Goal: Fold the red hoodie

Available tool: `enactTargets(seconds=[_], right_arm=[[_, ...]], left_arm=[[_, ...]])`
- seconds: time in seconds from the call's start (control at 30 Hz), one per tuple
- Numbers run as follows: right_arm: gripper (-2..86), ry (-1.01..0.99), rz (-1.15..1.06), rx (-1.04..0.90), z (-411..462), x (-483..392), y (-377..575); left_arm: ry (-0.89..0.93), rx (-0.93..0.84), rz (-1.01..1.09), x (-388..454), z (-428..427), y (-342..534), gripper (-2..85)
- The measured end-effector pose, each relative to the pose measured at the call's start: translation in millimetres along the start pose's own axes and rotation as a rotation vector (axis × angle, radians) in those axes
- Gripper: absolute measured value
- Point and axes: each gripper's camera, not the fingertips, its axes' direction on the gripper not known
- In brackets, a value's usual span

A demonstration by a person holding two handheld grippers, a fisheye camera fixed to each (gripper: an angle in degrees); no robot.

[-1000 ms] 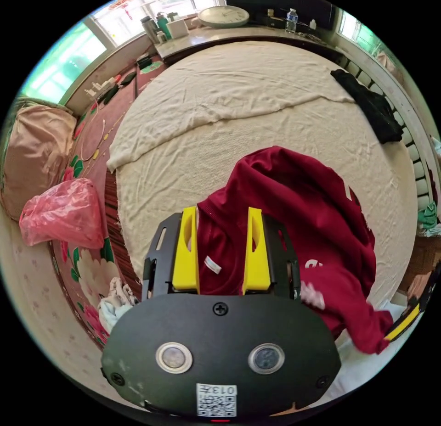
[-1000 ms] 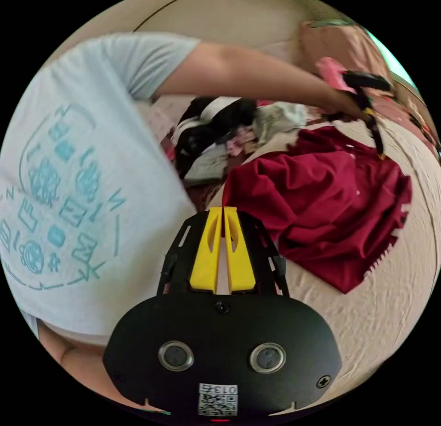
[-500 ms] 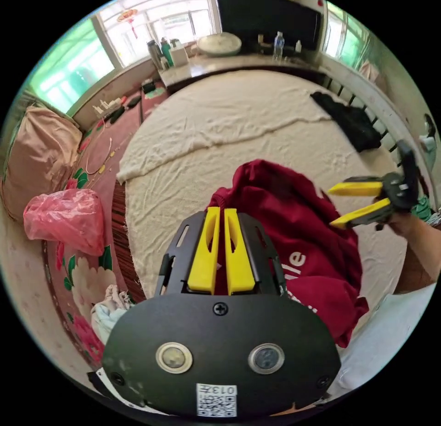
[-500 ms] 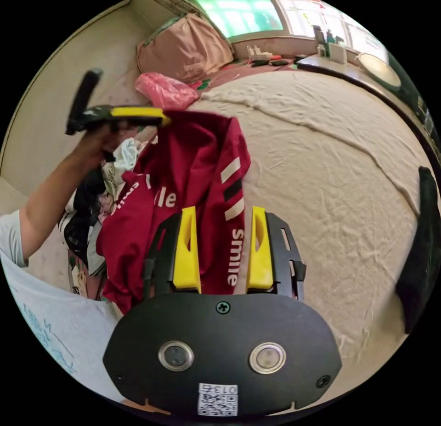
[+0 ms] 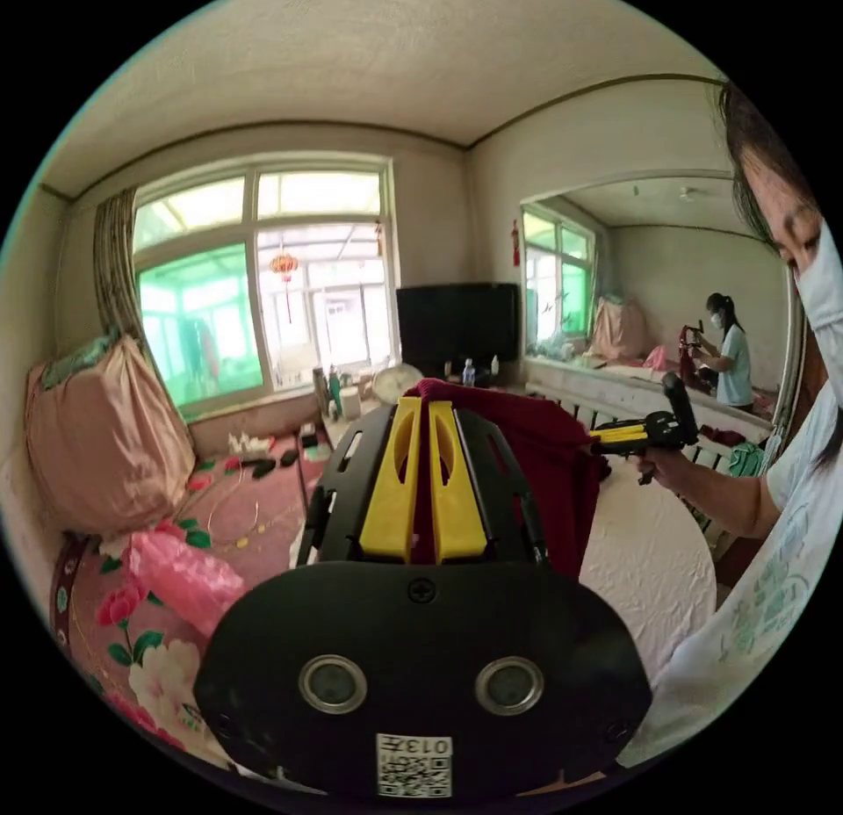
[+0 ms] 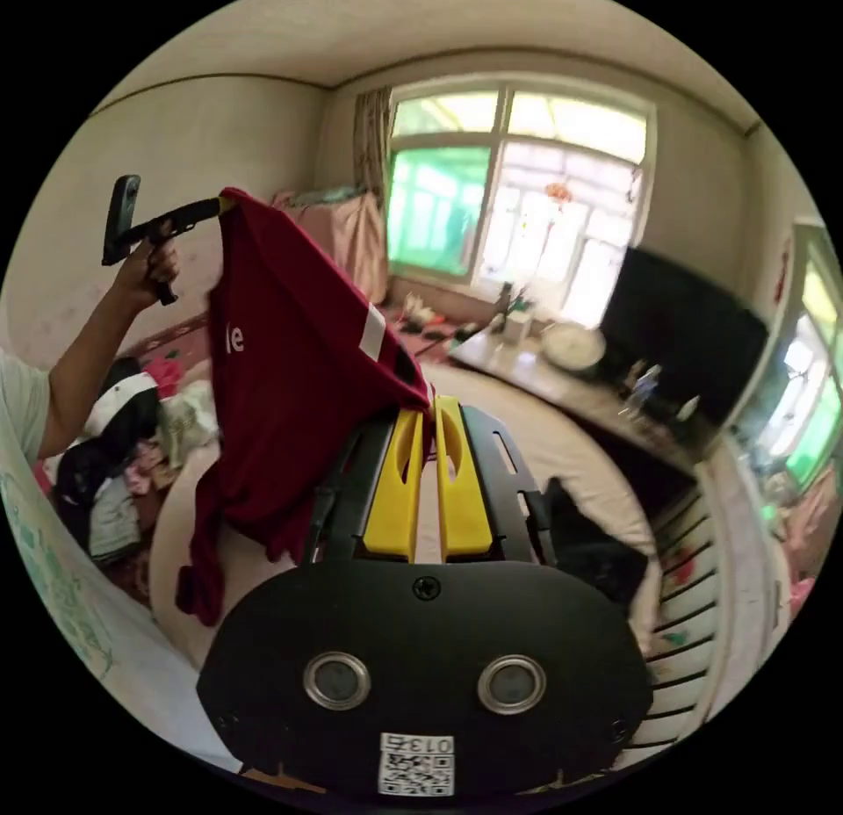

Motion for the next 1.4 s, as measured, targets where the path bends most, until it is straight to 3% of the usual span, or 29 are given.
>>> enactTargets(seconds=[0.17,0.23,0.4,0.5,0.57,0.67,0.73,0.9,1.07,1.17,1.23,1.4], right_arm=[[3.4,0.46,-0.142,0.185,-153.7,4.4,-42.4],[3.3,0.555,-0.195,0.205,-192.0,-4.1,-47.9],[3.3,0.504,-0.288,0.123,-246.7,-40.0,-19.3],[3.3,0.375,-0.342,-0.038,-231.3,-68.9,25.8],[3.4,0.175,-0.289,-0.199,-196.0,-88.5,65.7],[3.5,-0.161,-0.147,-0.372,-134.9,-114.7,119.2],[3.5,-0.286,-0.128,-0.45,-93.7,-138.2,154.9],[3.6,-0.481,-0.097,-0.645,8.8,-195.0,228.5],[4.3,-0.532,-0.244,-0.571,29.7,-222.8,205.5],[5.6,-0.678,-0.19,-0.595,35.6,-204.9,203.7],[7.1,-0.67,-0.12,-0.58,29.2,-176.4,207.1],[11.2,-0.171,0.245,-0.586,10.7,-38.3,244.0]], left_arm=[[0.126,0.218,0.067,30.1,-20.3,-74.4,0.0],[0.17,0.297,0.097,44.7,-28.2,-101.3,0.0],[0.315,0.393,0.227,64.8,-59.6,-87.3,0.1],[0.412,0.244,0.292,72.5,-61.9,-36.0,0.2],[0.42,0.094,0.28,77.0,-53.7,8.2,0.2],[0.416,-0.155,0.14,76.0,-33.1,100.6,0.2],[0.379,-0.338,-0.019,68.9,-15.9,180.9,0.2],[0.24,-0.767,-0.192,61.3,28.7,322.1,0.4],[0.102,-0.768,-0.424,22.8,31.5,373.1,0.9],[0.093,-0.76,-0.569,1.8,30.6,394.1,1.8],[0.028,-0.782,-0.6,-4.1,20.9,406.9,3.6],[0.123,-0.752,-0.801,-7.4,-3.8,436.4,11.0]])
